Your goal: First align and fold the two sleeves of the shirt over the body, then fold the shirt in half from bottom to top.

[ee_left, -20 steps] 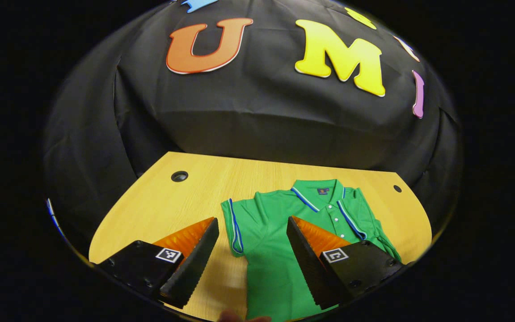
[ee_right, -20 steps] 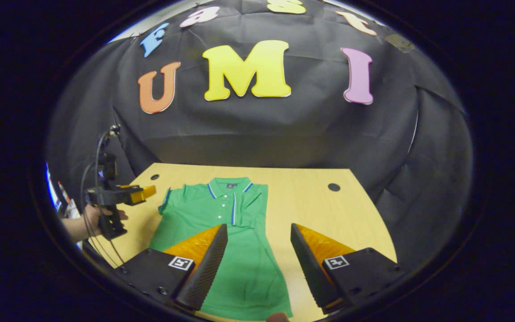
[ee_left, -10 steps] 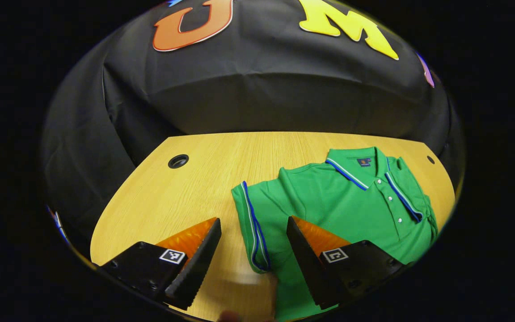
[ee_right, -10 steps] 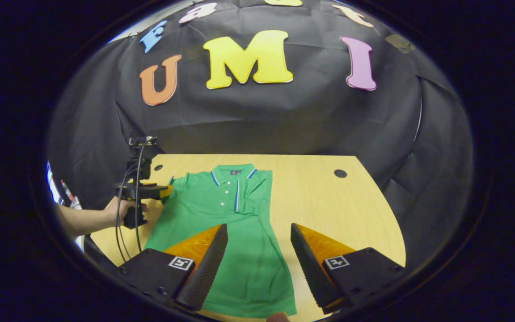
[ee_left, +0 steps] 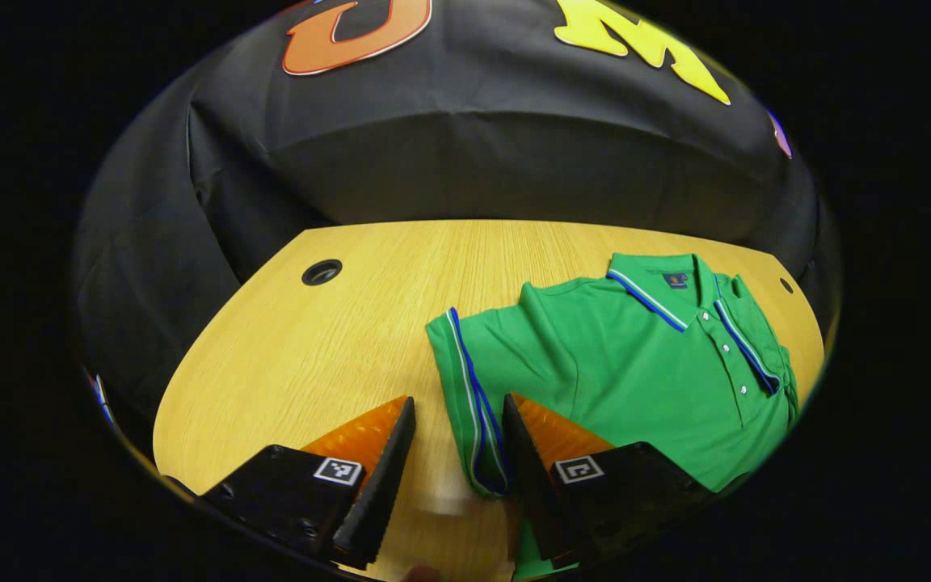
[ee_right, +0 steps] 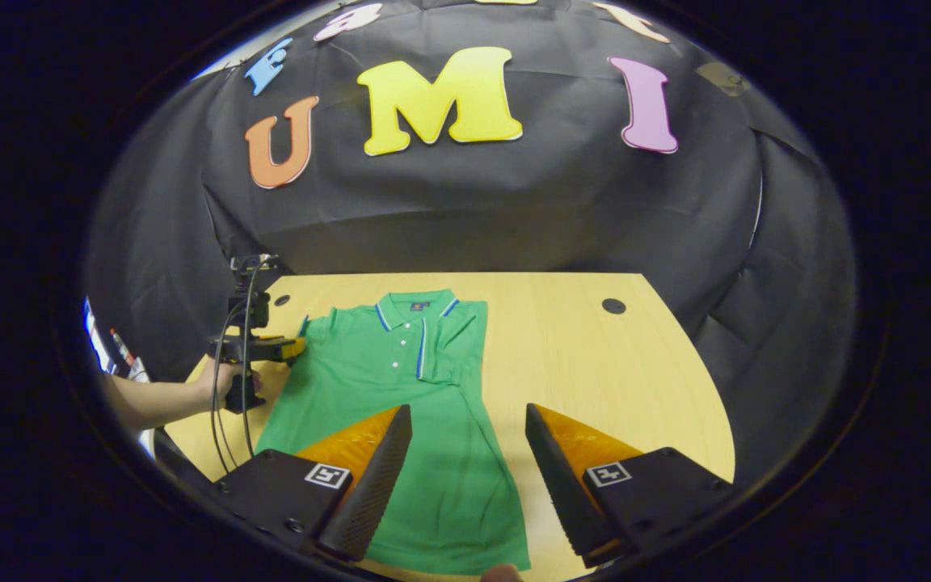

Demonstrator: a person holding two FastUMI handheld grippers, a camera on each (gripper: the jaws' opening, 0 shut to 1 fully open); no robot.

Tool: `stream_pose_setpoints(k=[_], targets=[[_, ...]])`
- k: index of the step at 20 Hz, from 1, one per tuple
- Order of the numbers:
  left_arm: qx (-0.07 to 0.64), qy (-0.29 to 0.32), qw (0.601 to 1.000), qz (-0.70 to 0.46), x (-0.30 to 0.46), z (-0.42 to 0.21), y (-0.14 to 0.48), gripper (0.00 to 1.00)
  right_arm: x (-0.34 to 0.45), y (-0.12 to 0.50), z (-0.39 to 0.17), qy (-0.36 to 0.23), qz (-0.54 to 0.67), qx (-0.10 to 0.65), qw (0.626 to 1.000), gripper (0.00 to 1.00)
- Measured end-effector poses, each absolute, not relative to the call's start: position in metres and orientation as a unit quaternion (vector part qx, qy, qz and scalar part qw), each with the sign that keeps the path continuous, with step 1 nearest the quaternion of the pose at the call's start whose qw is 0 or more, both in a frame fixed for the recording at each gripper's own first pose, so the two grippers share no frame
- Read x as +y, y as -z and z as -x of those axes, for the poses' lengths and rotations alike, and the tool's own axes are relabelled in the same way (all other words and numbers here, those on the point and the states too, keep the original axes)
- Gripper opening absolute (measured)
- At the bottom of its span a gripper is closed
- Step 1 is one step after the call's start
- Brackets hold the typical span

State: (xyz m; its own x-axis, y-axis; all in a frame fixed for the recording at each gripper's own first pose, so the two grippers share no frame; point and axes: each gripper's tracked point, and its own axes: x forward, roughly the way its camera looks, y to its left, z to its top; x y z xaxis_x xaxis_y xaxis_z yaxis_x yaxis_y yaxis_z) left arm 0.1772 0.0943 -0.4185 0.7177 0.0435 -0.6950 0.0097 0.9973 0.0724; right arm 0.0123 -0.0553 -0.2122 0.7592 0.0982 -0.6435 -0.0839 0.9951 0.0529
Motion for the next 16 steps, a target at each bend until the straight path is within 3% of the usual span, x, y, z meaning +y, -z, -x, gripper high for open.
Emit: stream_pose_setpoints(k=[1,4,5,6,10,16], targets=[[0.375,-0.001,0.927,-0.030,0.091,-0.180,0.420,0.75,-0.053,0.213,-0.011,-0.050,-0.014,0.345,0.937,0.90],[0.383,0.012,0.923,-0.024,0.088,-0.182,0.423,0.31,-0.052,0.215,-0.010,-0.050,-0.010,0.347,0.937,0.90],[0.385,0.013,0.923,-0.017,0.089,-0.180,0.421,0.25,-0.054,0.214,-0.011,-0.047,-0.006,0.342,0.938,0.90],[0.386,0.022,0.922,0.000,0.085,-0.180,0.419,0.11,-0.053,0.215,-0.010,-0.047,-0.004,0.340,0.939,0.90],[0.364,0.031,0.929,0.048,0.081,-0.186,0.393,0.04,-0.047,0.217,-0.009,-0.048,-0.011,0.340,0.939,0.90],[0.340,0.064,0.938,0.041,0.046,-0.191,0.347,0.04,-0.049,0.212,-0.008,-0.044,-0.027,0.334,0.941,0.90]])
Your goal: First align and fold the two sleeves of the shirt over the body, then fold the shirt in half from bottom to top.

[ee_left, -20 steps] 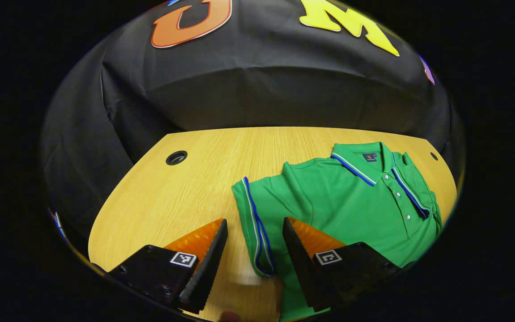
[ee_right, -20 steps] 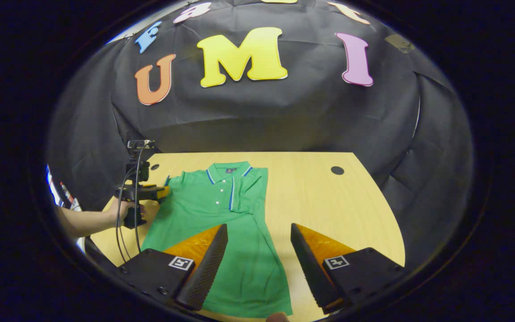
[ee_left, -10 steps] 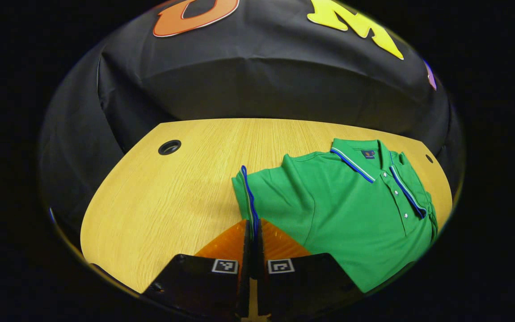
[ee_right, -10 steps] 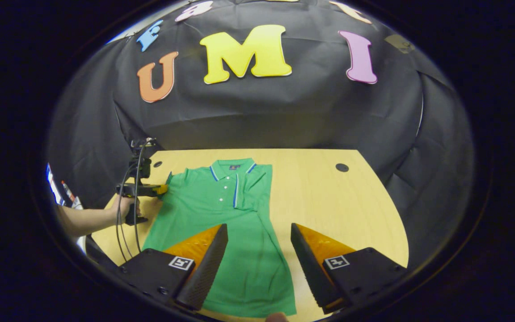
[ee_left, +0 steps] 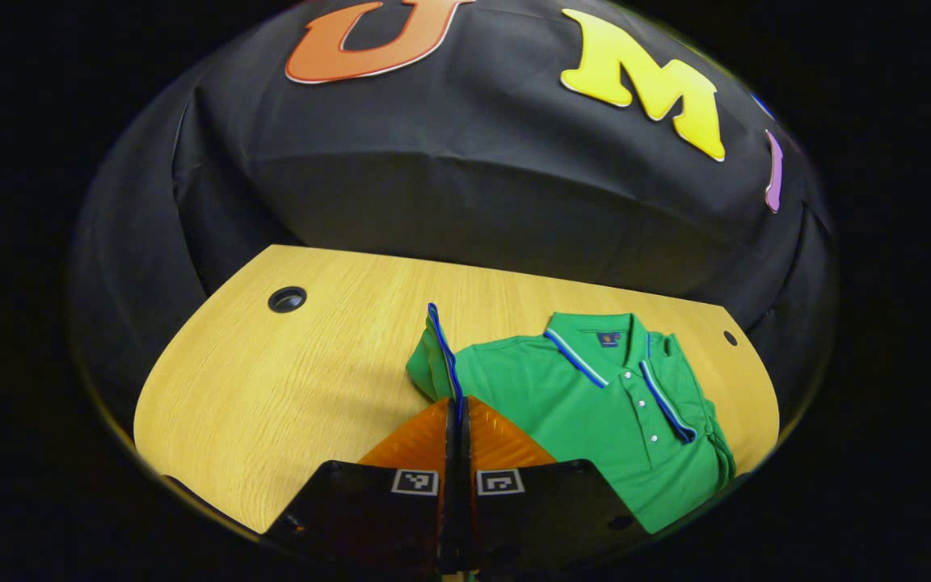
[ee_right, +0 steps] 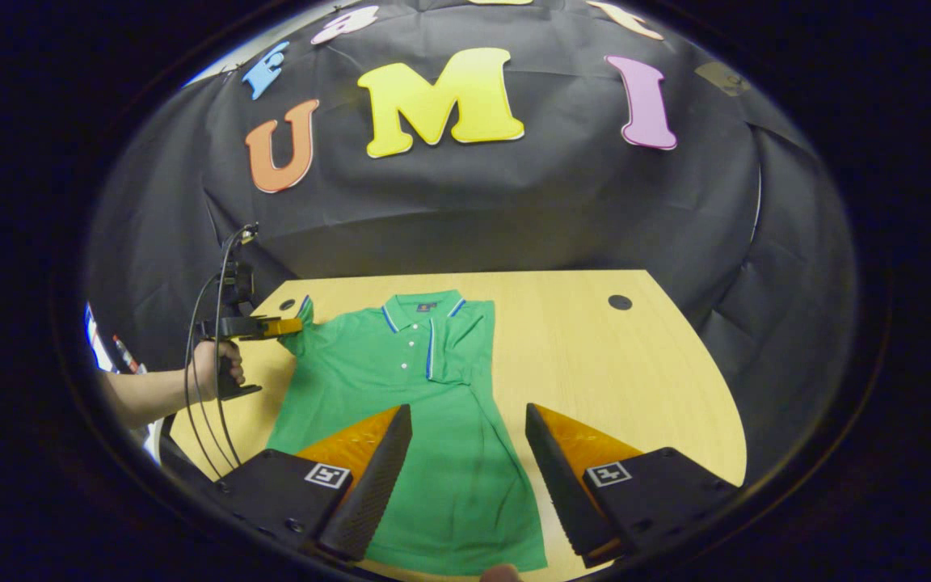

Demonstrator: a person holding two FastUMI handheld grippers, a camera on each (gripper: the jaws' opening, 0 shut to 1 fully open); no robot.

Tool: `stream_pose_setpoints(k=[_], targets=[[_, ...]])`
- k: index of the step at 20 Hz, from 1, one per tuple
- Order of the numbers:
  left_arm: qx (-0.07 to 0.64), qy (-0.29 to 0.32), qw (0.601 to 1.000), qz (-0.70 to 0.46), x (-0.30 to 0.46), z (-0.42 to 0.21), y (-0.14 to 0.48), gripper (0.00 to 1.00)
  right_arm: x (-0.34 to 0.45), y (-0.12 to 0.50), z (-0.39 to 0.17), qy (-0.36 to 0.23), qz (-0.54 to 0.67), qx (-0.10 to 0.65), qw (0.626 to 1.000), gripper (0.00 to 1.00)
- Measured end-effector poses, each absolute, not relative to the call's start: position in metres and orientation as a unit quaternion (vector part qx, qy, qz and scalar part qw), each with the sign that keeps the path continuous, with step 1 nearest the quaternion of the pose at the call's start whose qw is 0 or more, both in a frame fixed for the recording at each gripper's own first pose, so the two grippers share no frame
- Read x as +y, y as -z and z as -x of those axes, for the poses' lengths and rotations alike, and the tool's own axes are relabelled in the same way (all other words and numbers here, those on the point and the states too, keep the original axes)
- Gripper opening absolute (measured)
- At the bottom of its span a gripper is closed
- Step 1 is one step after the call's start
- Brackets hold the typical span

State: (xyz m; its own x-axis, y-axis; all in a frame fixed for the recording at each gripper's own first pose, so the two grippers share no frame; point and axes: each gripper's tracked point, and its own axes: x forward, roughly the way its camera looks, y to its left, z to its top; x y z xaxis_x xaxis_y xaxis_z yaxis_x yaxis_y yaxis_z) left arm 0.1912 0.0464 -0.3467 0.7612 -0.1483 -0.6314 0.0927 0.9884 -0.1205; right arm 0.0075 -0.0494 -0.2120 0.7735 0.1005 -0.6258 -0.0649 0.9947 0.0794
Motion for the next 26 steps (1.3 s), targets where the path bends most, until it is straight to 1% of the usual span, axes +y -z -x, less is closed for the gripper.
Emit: stream_pose_setpoints(k=[2,3,4,6,10,12,13,14,15,18,19,20,21,23,25,26], targets=[[0.337,0.082,0.937,0.028,0.025,-0.192,0.336,0.04,-0.054,0.204,-0.007,-0.040,-0.030,0.325,0.944,0.90],[0.337,0.091,0.937,0.017,0.014,-0.193,0.334,0.04,-0.057,0.201,-0.006,-0.037,-0.031,0.321,0.946,0.88],[0.336,0.099,0.937,0.004,0.004,-0.193,0.331,0.03,-0.061,0.199,-0.005,-0.034,-0.032,0.317,0.947,0.90],[0.336,0.117,0.934,-0.024,-0.017,-0.192,0.329,0.04,-0.069,0.194,-0.001,-0.025,-0.037,0.311,0.949,0.90],[0.349,0.142,0.925,-0.043,-0.062,-0.183,0.342,0.03,-0.082,0.189,0.007,-0.011,-0.052,0.309,0.950,0.90],[0.364,0.151,0.918,-0.045,-0.078,-0.175,0.355,0.04,-0.083,0.189,0.006,-0.006,-0.051,0.309,0.950,0.90],[0.369,0.154,0.915,-0.046,-0.083,-0.172,0.359,0.05,-0.086,0.192,0.009,-0.005,-0.051,0.309,0.950,0.88],[0.371,0.155,0.914,-0.047,-0.087,-0.171,0.363,0.08,-0.091,0.191,0.015,-0.005,-0.051,0.310,0.949,0.90],[0.370,0.151,0.915,-0.048,-0.089,-0.168,0.362,0.10,-0.093,0.190,0.017,-0.004,-0.050,0.310,0.950,0.90],[0.357,0.144,0.922,-0.039,-0.089,-0.159,0.348,0.64,-0.087,0.190,0.017,-0.015,-0.049,0.310,0.950,0.90],[0.353,0.138,0.925,-0.039,-0.084,-0.157,0.345,0.82,-0.084,0.190,0.017,-0.017,-0.046,0.307,0.950,0.88],[0.346,0.130,0.928,-0.041,-0.080,-0.153,0.336,1.00,-0.082,0.188,0.017,-0.021,-0.044,0.305,0.951,0.91],[0.340,0.125,0.931,-0.040,-0.077,-0.147,0.326,1.00,-0.078,0.187,0.017,-0.026,-0.042,0.302,0.952,0.89],[0.326,0.121,0.937,-0.033,-0.071,-0.131,0.303,1.00,-0.072,0.186,0.017,-0.036,-0.030,0.297,0.954,0.92],[0.312,0.113,0.943,-0.028,-0.061,-0.110,0.279,1.00,-0.066,0.185,0.017,-0.053,-0.015,0.292,0.955,0.92],[0.311,0.112,0.944,-0.025,-0.058,-0.098,0.270,1.00,-0.065,0.185,0.016,-0.058,-0.007,0.291,0.955,0.89]])
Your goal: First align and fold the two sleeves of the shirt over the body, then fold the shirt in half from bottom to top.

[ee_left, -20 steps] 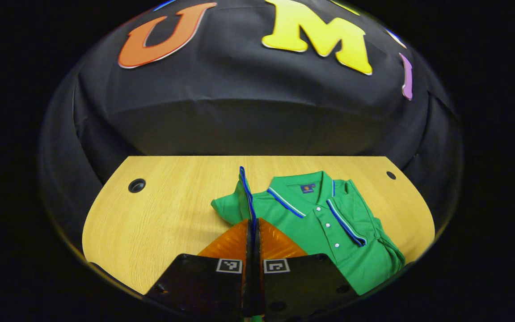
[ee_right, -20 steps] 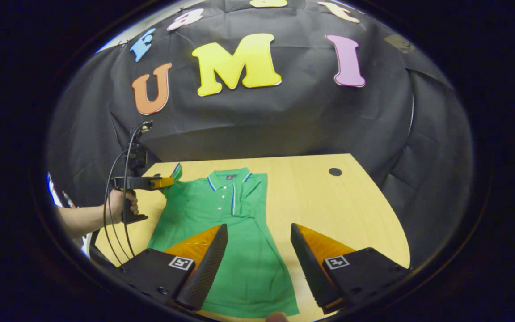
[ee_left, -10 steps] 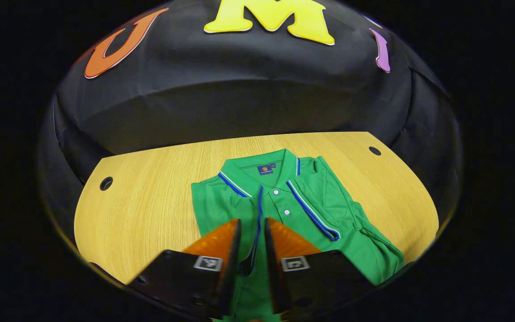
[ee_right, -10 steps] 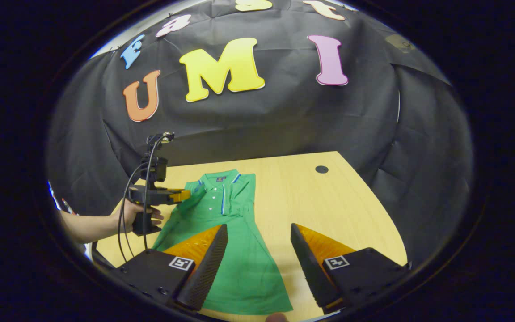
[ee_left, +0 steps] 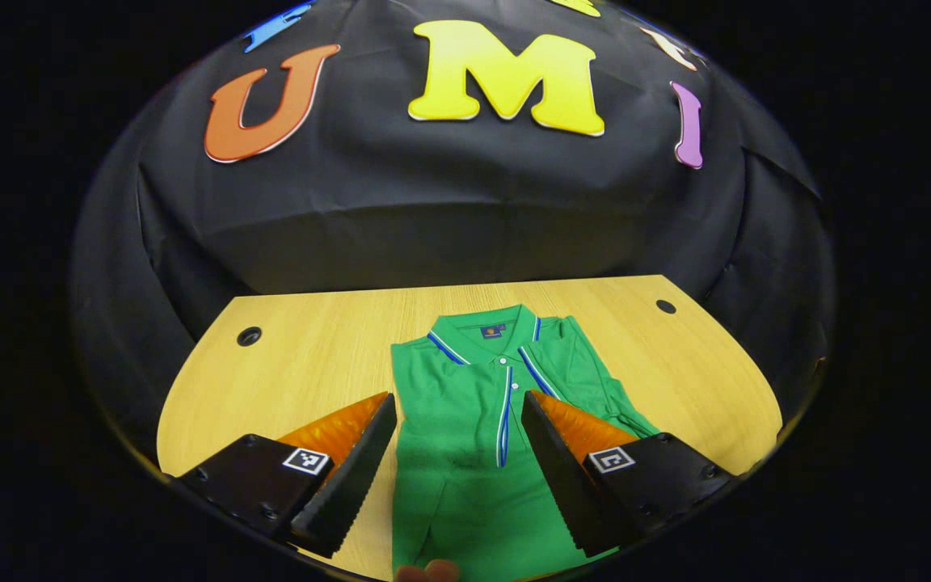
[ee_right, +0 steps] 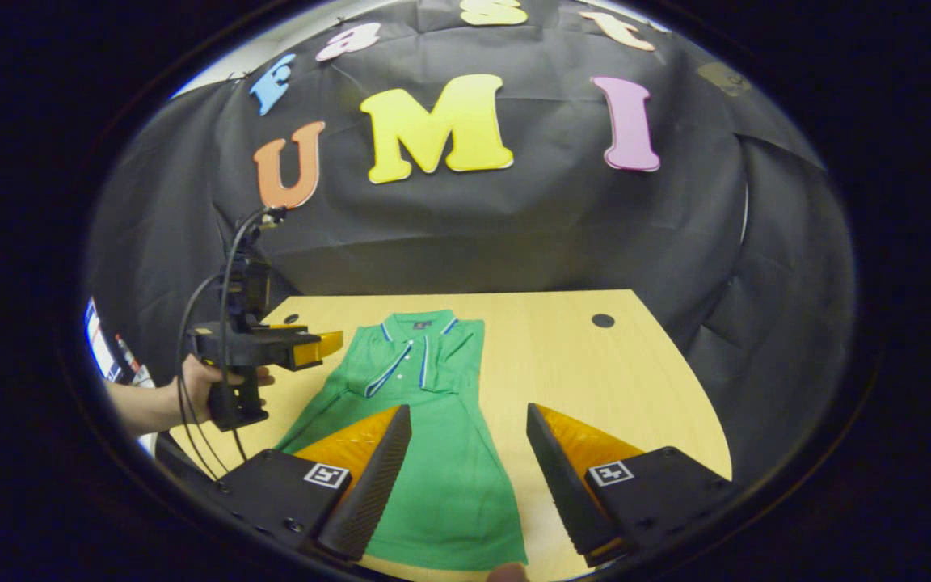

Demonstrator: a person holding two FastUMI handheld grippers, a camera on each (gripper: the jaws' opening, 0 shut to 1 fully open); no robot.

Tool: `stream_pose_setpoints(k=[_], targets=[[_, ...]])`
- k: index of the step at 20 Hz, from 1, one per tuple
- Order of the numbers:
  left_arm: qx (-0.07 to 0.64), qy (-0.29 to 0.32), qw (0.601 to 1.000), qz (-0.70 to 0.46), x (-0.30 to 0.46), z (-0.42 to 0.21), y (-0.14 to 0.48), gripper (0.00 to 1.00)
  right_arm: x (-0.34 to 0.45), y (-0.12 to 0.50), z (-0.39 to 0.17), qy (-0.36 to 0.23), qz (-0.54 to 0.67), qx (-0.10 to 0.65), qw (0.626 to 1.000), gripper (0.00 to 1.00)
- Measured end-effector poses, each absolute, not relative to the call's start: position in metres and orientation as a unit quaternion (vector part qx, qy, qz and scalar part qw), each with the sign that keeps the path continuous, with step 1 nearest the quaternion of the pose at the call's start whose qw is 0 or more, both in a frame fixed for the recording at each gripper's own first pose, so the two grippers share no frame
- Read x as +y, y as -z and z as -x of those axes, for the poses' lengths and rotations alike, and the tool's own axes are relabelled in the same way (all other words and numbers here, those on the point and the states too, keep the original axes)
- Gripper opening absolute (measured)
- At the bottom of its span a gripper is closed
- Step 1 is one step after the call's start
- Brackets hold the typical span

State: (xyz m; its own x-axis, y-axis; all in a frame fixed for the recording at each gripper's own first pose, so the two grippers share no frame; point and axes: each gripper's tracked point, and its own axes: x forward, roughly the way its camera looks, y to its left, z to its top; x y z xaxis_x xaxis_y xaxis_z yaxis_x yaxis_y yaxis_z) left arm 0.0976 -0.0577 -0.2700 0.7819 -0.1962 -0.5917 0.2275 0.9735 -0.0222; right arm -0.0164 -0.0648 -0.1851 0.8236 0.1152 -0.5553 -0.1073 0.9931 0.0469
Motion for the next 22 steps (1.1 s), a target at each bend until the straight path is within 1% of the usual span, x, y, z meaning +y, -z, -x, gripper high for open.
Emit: stream_pose_setpoints(k=[1,2,4,5,7,8,9,10,11,13,14,15,16,17,18,19,22], targets=[[0.310,0.111,0.944,-0.023,-0.053,-0.083,0.262,1.00,-0.065,0.185,0.017,-0.065,0.001,0.289,0.955,0.89],[0.309,0.113,0.944,-0.021,-0.048,-0.069,0.255,1.00,-0.063,0.183,0.018,-0.073,0.007,0.287,0.955,0.92],[0.311,0.112,0.943,-0.022,-0.035,-0.037,0.245,1.00,-0.057,0.183,0.020,-0.098,0.016,0.285,0.953,0.92],[0.314,0.109,0.943,-0.023,-0.026,-0.020,0.243,1.00,-0.053,0.187,0.023,-0.118,0.025,0.287,0.950,0.89],[0.329,0.107,0.938,-0.029,-0.009,0.018,0.247,1.00,-0.054,0.204,0.034,-0.146,0.047,0.305,0.940,0.89],[0.341,0.105,0.933,-0.035,0.001,0.036,0.253,1.00,-0.056,0.214,0.042,-0.152,0.052,0.317,0.935,0.91],[0.355,0.106,0.928,-0.040,0.011,0.056,0.259,1.00,-0.059,0.223,0.051,-0.155,0.053,0.331,0.929,0.89],[0.371,0.109,0.921,-0.042,0.018,0.075,0.267,1.00,-0.062,0.234,0.062,-0.157,0.054,0.349,0.922,0.92],[0.389,0.114,0.913,-0.043,0.023,0.095,0.277,1.00,-0.065,0.245,0.073,-0.158,0.060,0.364,0.916,0.92],[0.426,0.132,0.894,-0.034,0.027,0.135,0.298,1.00,-0.073,0.263,0.096,-0.160,0.070,0.393,0.903,0.92],[0.444,0.139,0.885,-0.033,0.029,0.153,0.307,1.00,-0.076,0.274,0.110,-0.161,0.071,0.410,0.895,0.89],[0.460,0.147,0.875,-0.035,0.031,0.171,0.320,1.00,-0.080,0.285,0.122,-0.162,0.070,0.427,0.887,0.89],[0.475,0.156,0.865,-0.040,0.032,0.187,0.331,1.00,-0.085,0.295,0.133,-0.159,0.074,0.442,0.880,0.92],[0.484,0.172,0.857,-0.039,0.029,0.203,0.340,1.00,-0.092,0.304,0.144,-0.155,0.078,0.454,0.874,0.89],[0.495,0.184,0.848,-0.037,0.027,0.216,0.348,1.00,-0.096,0.314,0.153,-0.152,0.080,0.468,0.867,0.89],[0.505,0.189,0.841,-0.037,0.028,0.226,0.355,1.00,-0.101,0.324,0.161,-0.148,0.080,0.482,0.860,0.92],[0.519,0.190,0.833,-0.039,0.031,0.236,0.372,1.00,-0.107,0.348,0.173,-0.146,0.089,0.508,0.844,0.92]])
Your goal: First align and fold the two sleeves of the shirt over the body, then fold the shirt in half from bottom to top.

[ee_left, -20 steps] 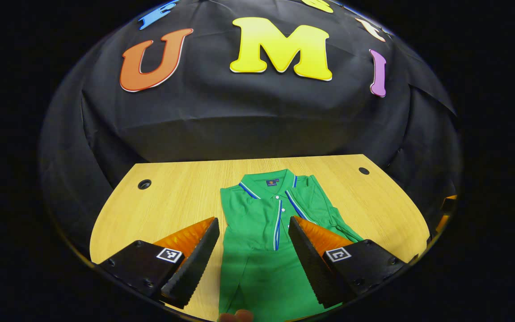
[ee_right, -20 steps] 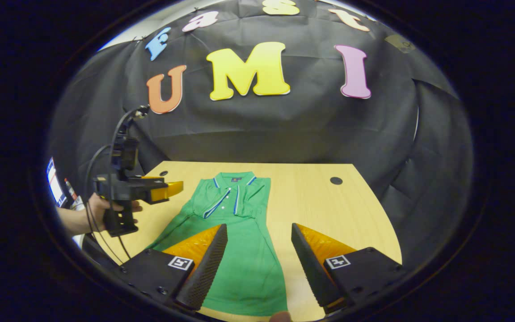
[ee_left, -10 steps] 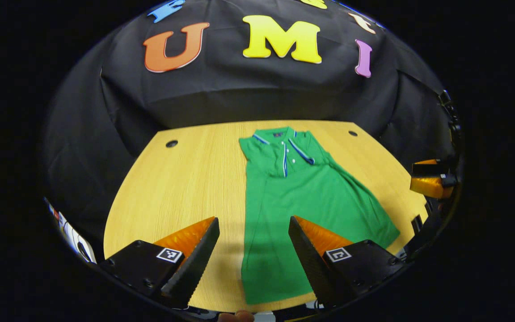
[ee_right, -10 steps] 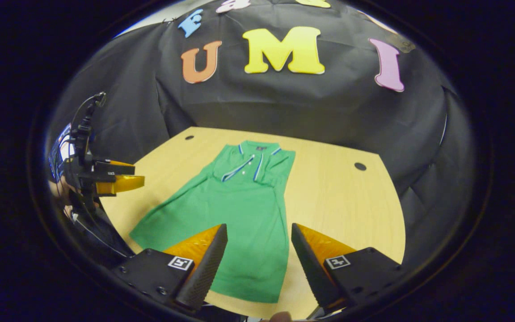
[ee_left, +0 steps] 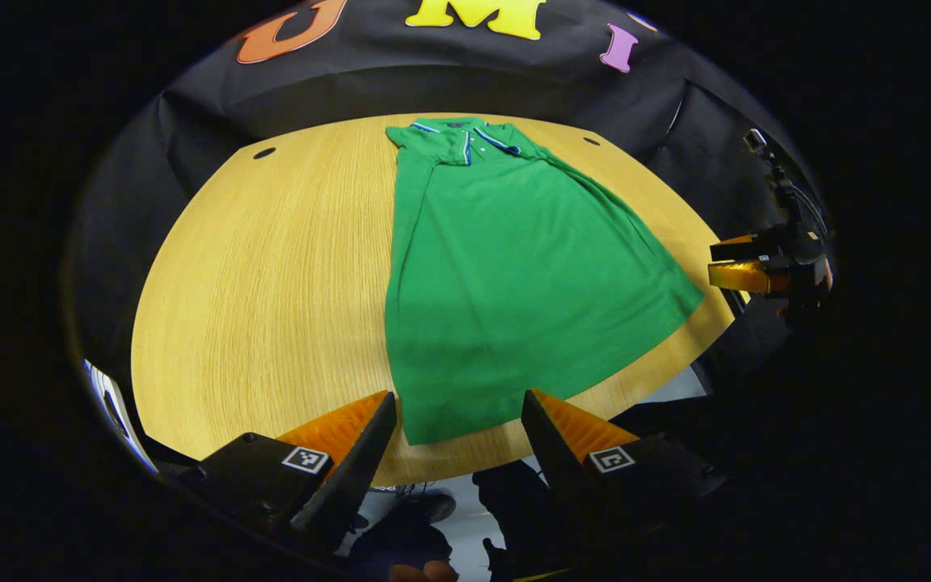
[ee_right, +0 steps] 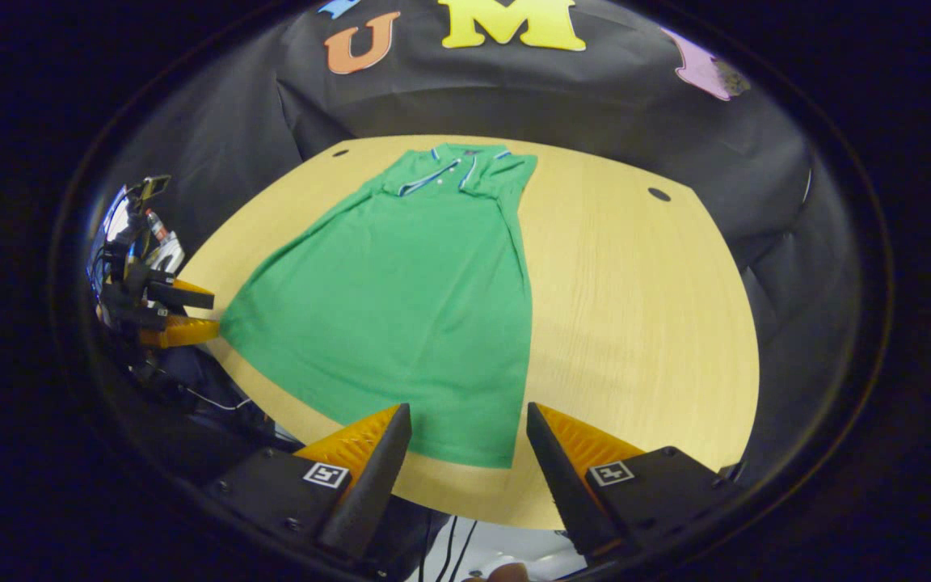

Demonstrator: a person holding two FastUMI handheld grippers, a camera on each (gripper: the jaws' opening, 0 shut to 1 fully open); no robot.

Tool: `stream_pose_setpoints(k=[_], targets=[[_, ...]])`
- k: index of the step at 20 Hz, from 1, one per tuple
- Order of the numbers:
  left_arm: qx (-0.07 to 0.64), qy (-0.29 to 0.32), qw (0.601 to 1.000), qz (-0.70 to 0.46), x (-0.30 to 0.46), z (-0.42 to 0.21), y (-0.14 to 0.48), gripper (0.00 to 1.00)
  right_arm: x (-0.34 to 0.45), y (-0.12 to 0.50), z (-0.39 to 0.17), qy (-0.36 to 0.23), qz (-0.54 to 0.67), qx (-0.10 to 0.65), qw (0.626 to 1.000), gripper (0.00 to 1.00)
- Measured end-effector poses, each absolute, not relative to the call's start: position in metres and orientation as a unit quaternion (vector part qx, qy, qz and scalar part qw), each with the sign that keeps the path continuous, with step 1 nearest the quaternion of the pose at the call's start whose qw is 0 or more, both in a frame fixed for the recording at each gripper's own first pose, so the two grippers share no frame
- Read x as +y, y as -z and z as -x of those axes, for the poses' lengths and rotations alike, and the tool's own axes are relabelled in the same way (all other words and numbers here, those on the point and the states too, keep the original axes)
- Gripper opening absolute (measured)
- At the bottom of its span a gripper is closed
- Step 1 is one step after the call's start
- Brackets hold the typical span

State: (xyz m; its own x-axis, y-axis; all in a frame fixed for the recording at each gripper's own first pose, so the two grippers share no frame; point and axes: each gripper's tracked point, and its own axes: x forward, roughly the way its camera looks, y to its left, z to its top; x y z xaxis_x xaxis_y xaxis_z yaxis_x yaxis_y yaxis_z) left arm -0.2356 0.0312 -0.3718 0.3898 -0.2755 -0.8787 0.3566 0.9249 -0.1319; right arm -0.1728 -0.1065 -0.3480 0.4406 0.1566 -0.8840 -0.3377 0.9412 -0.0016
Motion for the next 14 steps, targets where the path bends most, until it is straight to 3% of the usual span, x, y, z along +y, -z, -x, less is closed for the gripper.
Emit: stream_pose_setpoints(k=[7,14], targets=[[0.523,0.185,0.828,-0.078,0.035,0.234,0.395,1.00,-0.107,0.391,0.183,-0.156,0.119,0.541,0.818,0.89],[0.499,0.189,0.840,-0.094,0.034,0.237,0.396,1.00,-0.107,0.393,0.183,-0.163,0.128,0.530,0.822,0.93]])
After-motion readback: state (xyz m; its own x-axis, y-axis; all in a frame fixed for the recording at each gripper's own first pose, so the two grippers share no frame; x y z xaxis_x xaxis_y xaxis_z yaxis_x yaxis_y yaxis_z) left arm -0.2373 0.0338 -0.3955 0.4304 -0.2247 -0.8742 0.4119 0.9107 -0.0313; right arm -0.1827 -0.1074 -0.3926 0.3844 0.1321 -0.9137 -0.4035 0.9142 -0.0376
